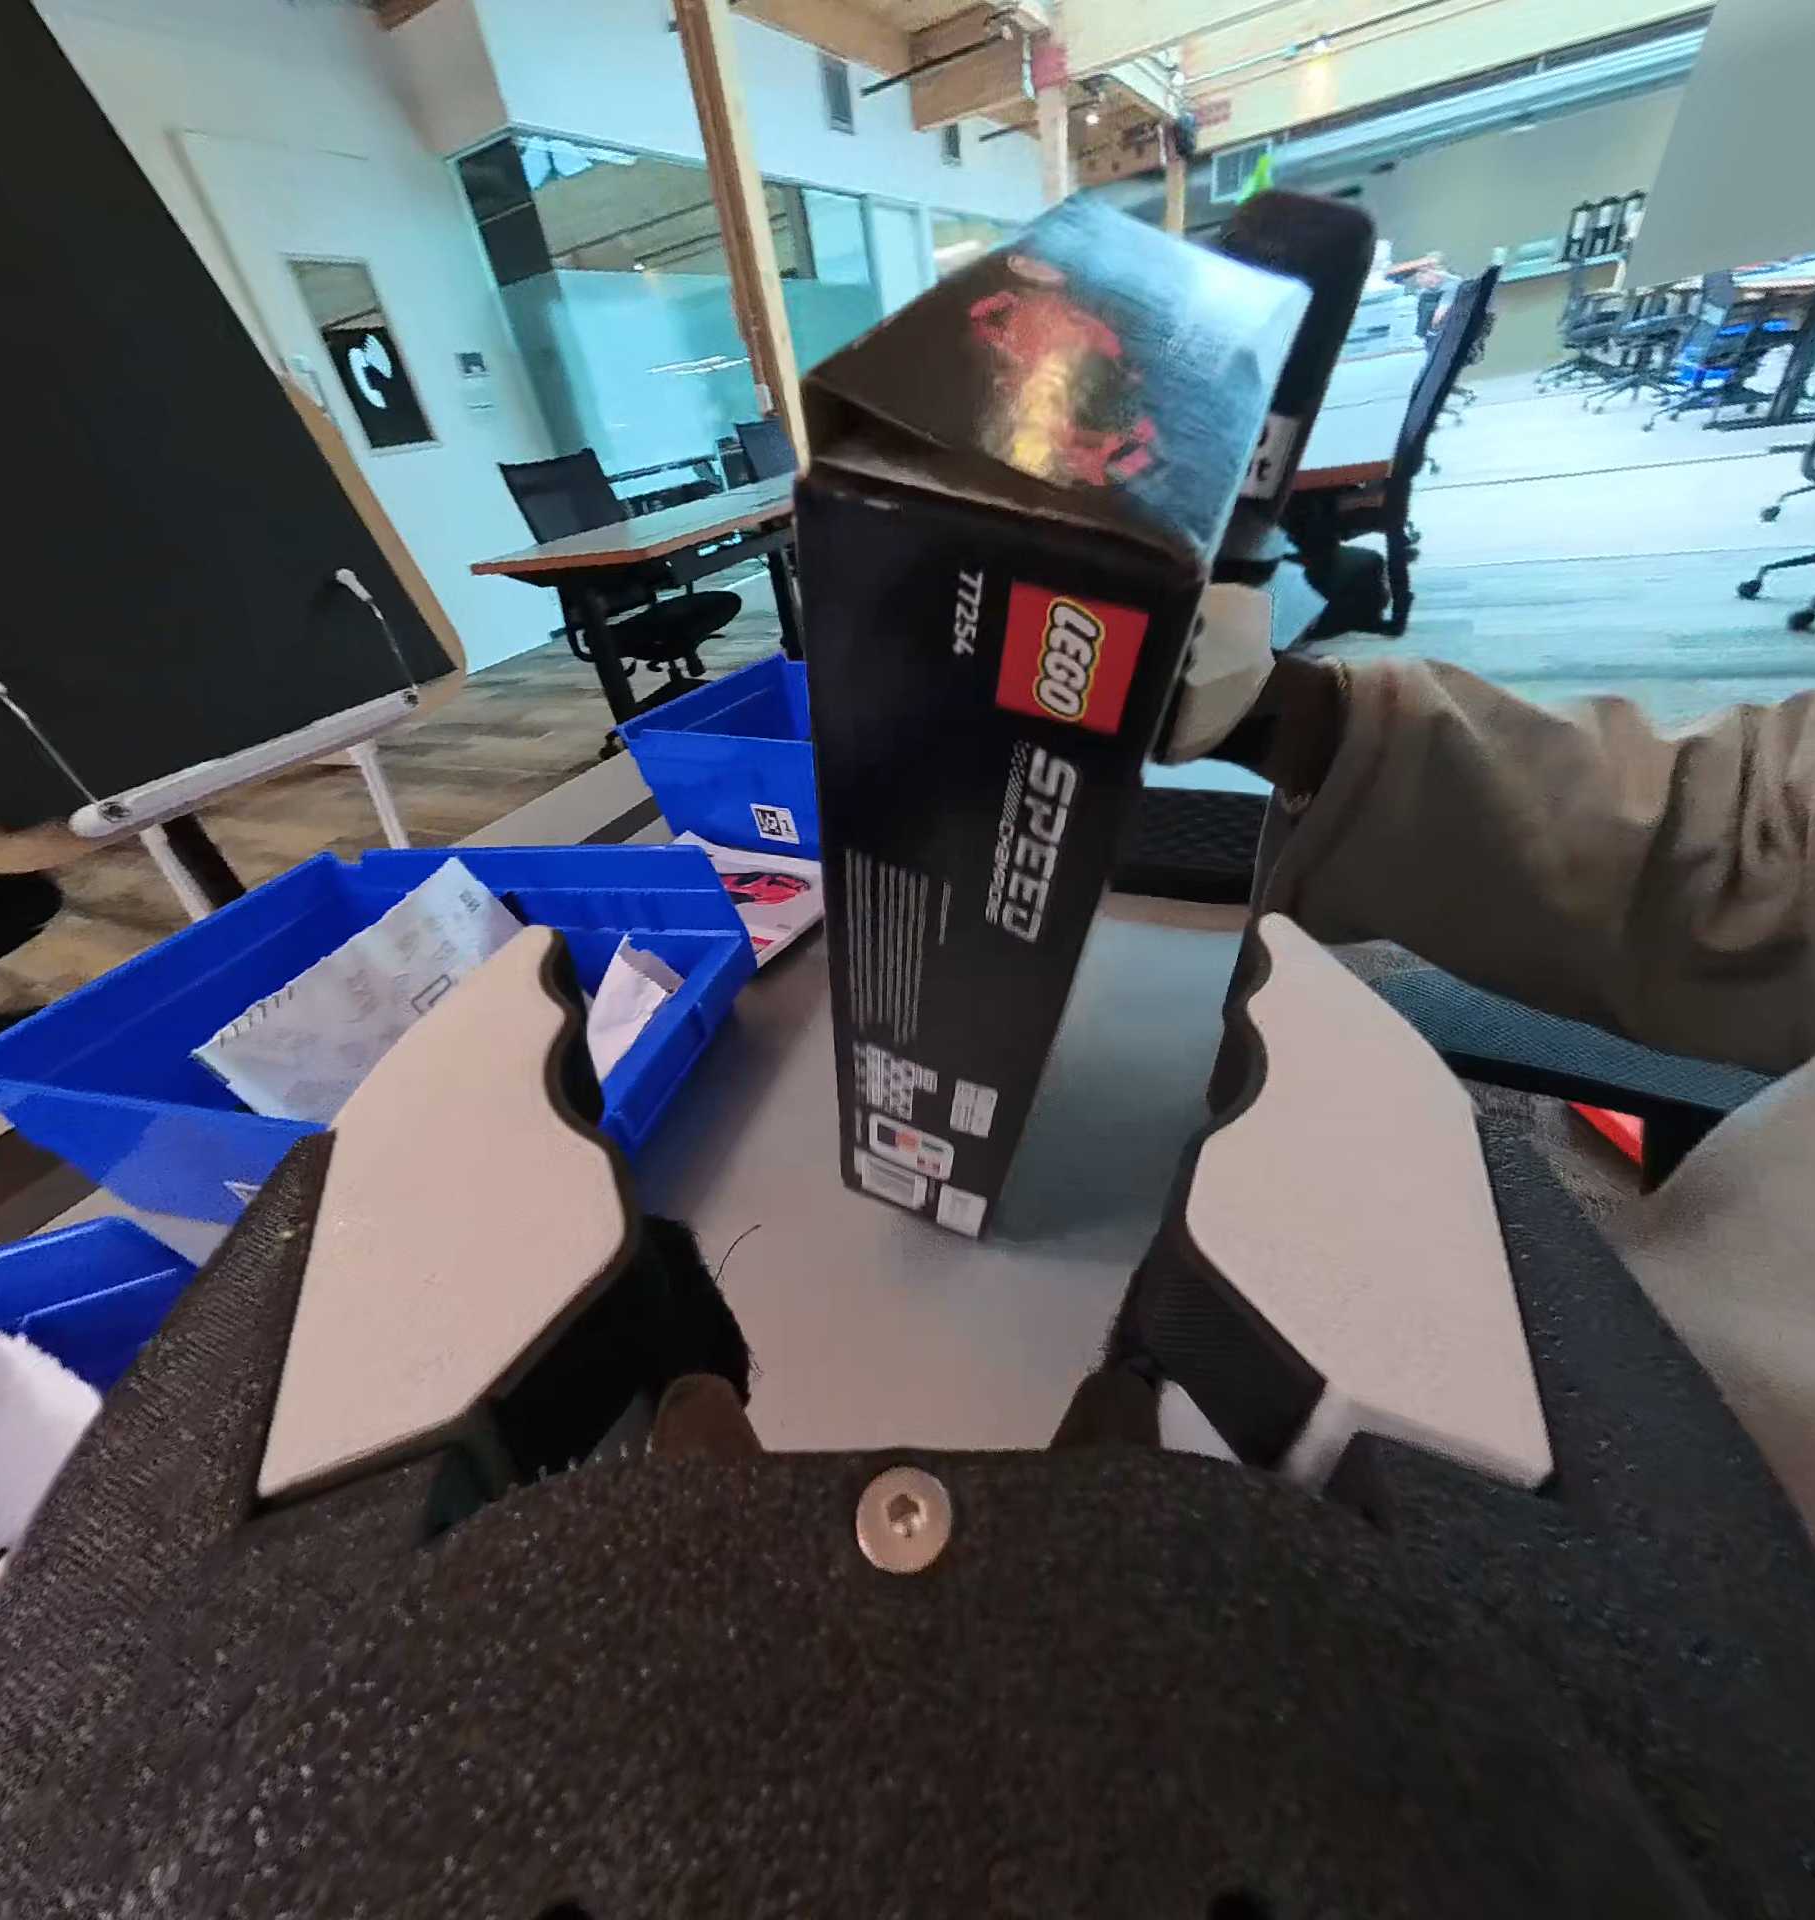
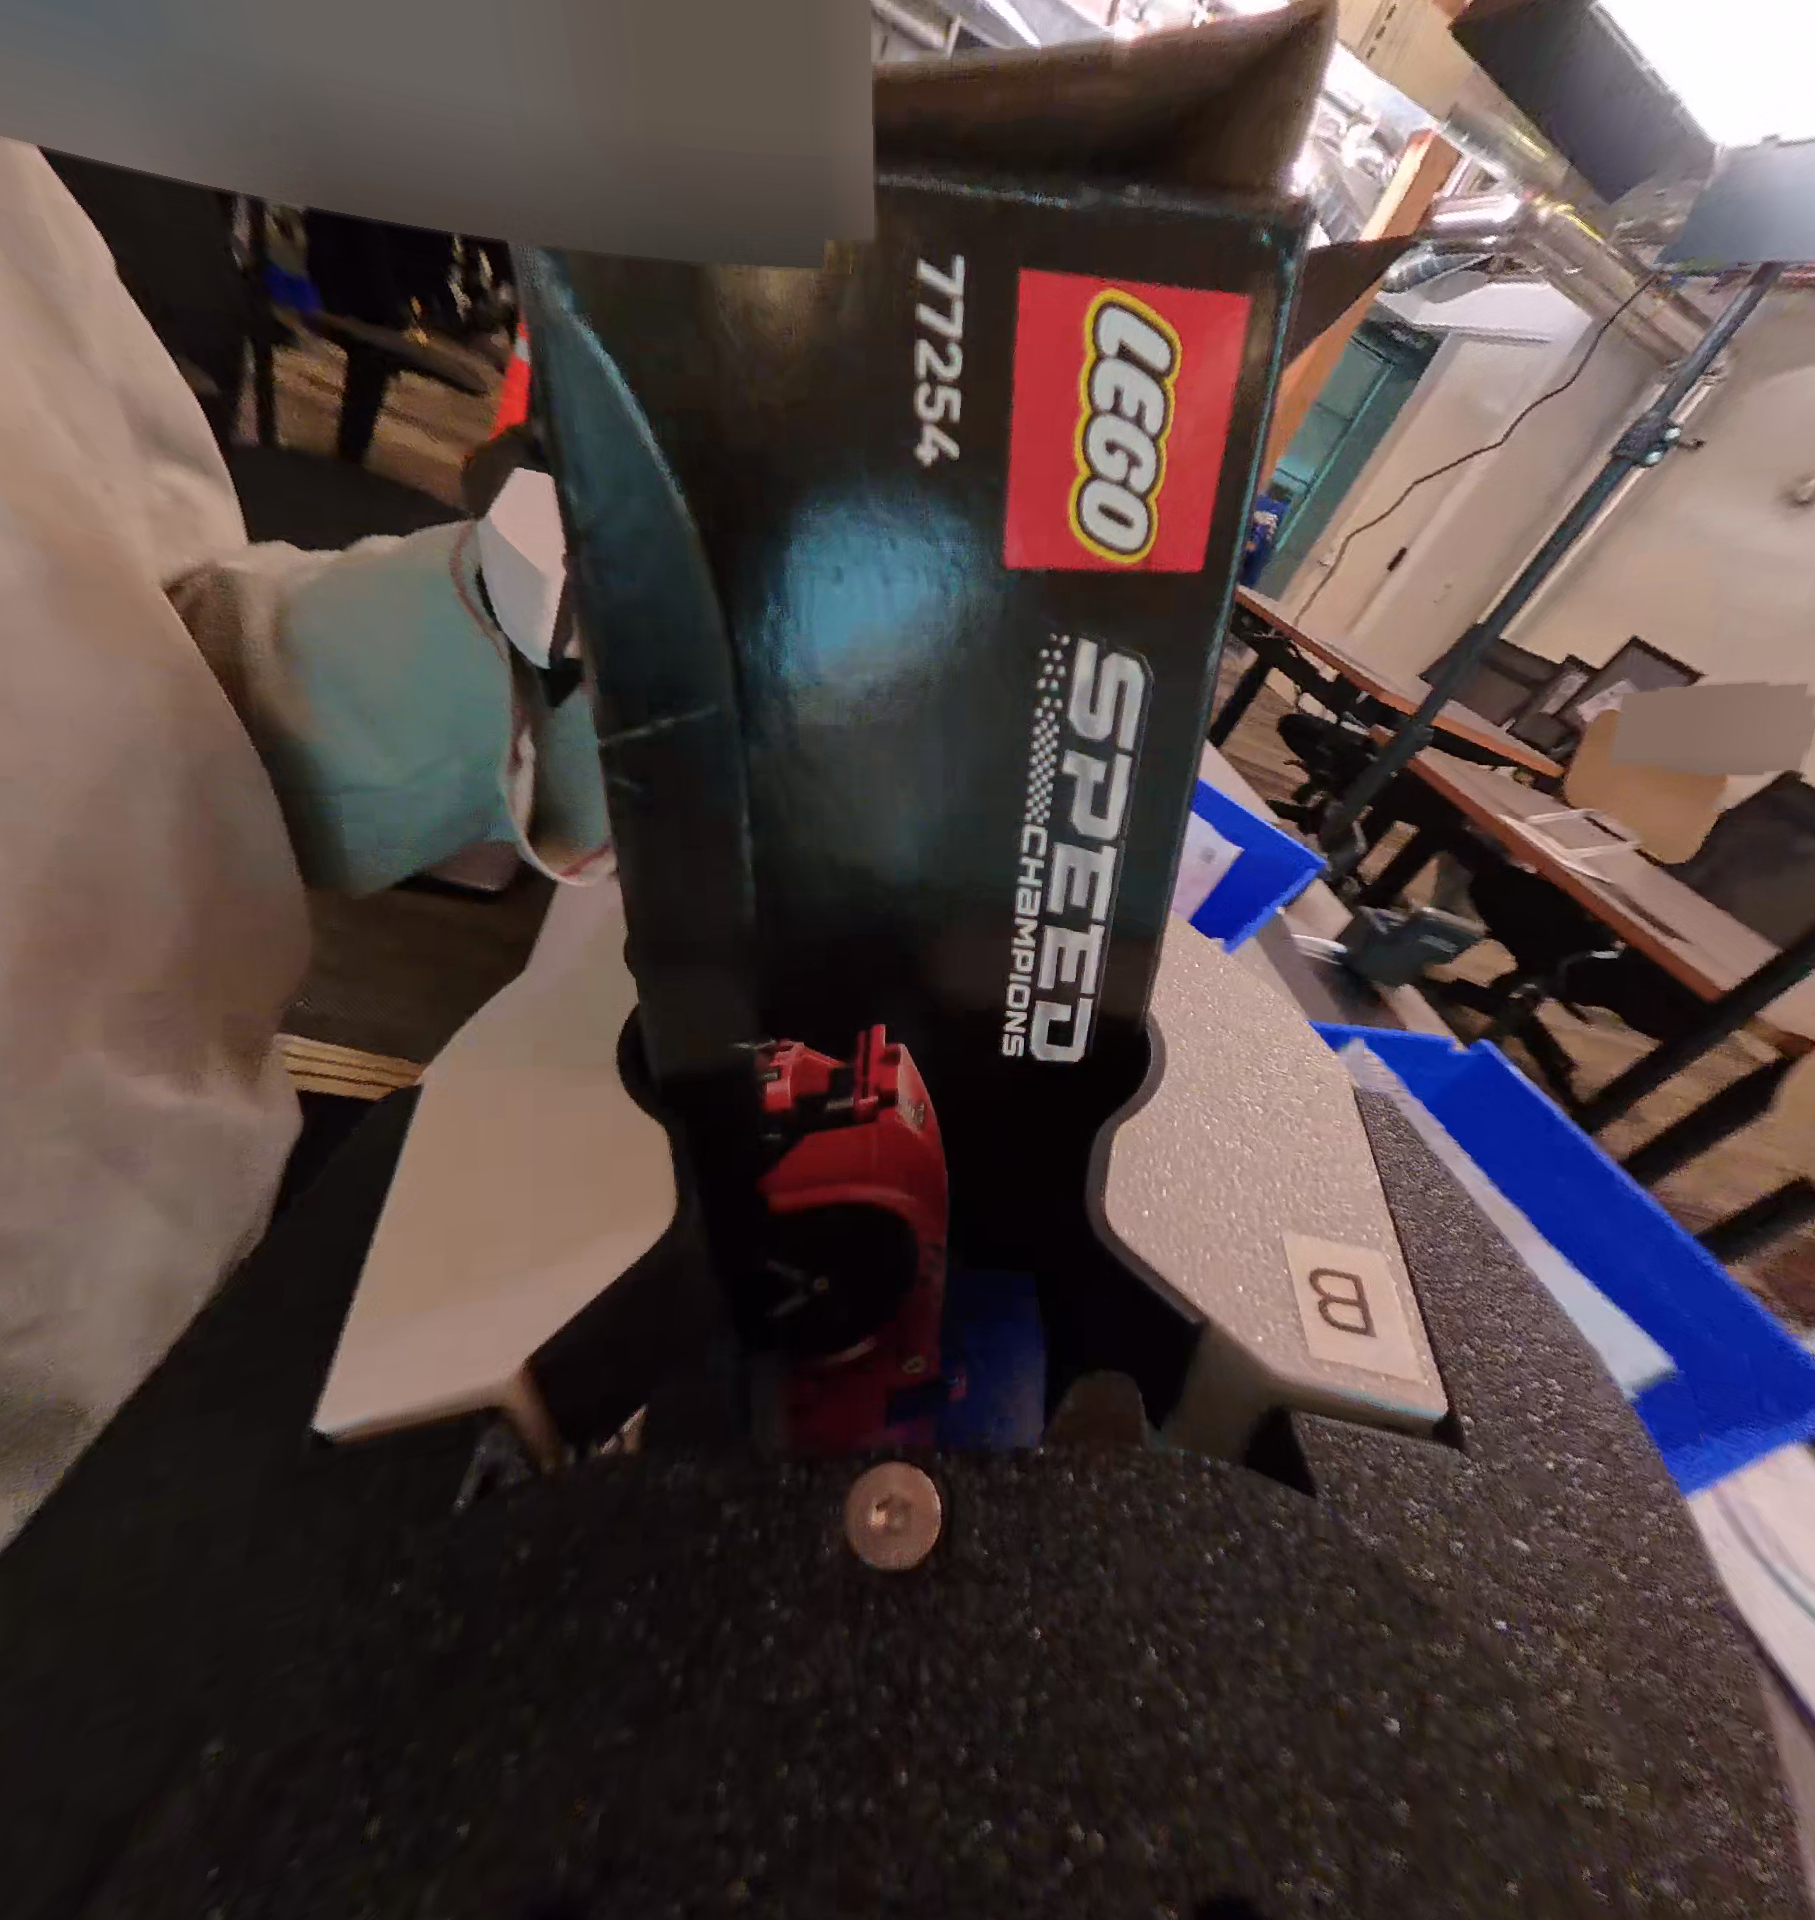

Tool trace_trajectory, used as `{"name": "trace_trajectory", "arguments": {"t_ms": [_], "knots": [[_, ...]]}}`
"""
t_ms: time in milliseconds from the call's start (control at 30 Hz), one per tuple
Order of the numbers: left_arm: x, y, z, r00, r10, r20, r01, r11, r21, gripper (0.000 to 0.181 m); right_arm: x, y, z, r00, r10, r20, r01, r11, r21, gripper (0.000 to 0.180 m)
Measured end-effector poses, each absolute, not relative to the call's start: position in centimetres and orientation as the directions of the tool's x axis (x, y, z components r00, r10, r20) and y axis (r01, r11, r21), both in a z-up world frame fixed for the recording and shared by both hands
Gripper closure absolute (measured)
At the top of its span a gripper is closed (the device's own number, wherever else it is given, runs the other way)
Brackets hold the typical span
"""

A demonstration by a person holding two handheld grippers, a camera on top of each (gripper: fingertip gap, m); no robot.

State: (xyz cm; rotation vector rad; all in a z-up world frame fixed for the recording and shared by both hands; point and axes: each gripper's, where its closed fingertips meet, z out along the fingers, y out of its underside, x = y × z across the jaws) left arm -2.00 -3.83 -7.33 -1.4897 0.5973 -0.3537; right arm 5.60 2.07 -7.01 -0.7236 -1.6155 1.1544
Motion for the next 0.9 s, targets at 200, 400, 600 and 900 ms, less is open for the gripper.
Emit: {"name": "trace_trajectory", "arguments": {"t_ms": [200, 400, 600, 900], "knots": [[-0.7, -3.1, -7.3, 0.765, -0.62, -0.175, -0.155, 0.087, -0.984, 0.064, 3.6, -0.3, -8.4, -0.438, 0.847, 0.301, -0.168, 0.251, -0.953, 0.093], [1.0, -3.1, -7.4, 0.711, -0.657, -0.252, -0.199, 0.156, -0.968, 0.096, 2.1, -0.6, -8.9, -0.466, 0.829, 0.31, -0.219, 0.231, -0.948, 0.093], [-0.2, -2.5, -8.2, 0.699, -0.579, -0.419, -0.367, 0.212, -0.906, 0.095, 1.9, 1.0, -10.0, -0.404, 0.889, 0.216, -0.084, 0.199, -0.976, 0.077], [-1.6, -2.4, -10.6, 0.544, -0.44, -0.714, -0.662, 0.297, -0.688, 0.098, 6.3, 0.8, -6.3, -0.289, 0.84, 0.458, 0.032, 0.487, -0.873, 0.101]]}}
